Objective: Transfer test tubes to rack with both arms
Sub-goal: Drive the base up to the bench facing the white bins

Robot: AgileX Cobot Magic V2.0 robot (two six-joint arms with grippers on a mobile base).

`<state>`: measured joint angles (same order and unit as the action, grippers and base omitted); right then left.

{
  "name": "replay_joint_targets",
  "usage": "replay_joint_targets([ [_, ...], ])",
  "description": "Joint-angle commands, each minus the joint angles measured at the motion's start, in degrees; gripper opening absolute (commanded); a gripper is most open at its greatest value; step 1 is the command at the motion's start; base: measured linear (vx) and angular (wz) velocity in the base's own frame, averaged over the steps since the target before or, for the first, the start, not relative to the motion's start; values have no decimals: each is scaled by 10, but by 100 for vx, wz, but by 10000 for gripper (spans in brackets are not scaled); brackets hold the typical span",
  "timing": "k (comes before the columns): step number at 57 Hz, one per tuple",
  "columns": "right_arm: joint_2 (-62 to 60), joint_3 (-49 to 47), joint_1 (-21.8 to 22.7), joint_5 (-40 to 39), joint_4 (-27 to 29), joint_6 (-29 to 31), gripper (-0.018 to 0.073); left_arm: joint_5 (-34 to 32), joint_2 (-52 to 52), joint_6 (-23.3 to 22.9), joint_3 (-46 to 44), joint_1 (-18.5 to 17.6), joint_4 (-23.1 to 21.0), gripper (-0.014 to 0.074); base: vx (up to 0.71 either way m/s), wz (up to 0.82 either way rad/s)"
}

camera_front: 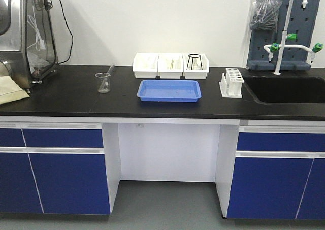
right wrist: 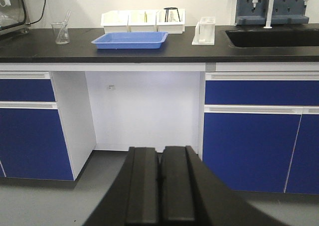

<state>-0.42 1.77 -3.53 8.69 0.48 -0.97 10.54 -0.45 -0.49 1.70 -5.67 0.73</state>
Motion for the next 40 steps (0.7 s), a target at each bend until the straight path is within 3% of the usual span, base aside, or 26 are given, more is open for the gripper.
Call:
replay_joint_targets([
  [1,-4,6,4,-45,-1,4,-8,-47,-6,-1,15,0,1,-20,0,0],
  [40,-4,6,4,-45,-1,4,-8,-47,-6,-1,15,0,1,-20,0,0],
])
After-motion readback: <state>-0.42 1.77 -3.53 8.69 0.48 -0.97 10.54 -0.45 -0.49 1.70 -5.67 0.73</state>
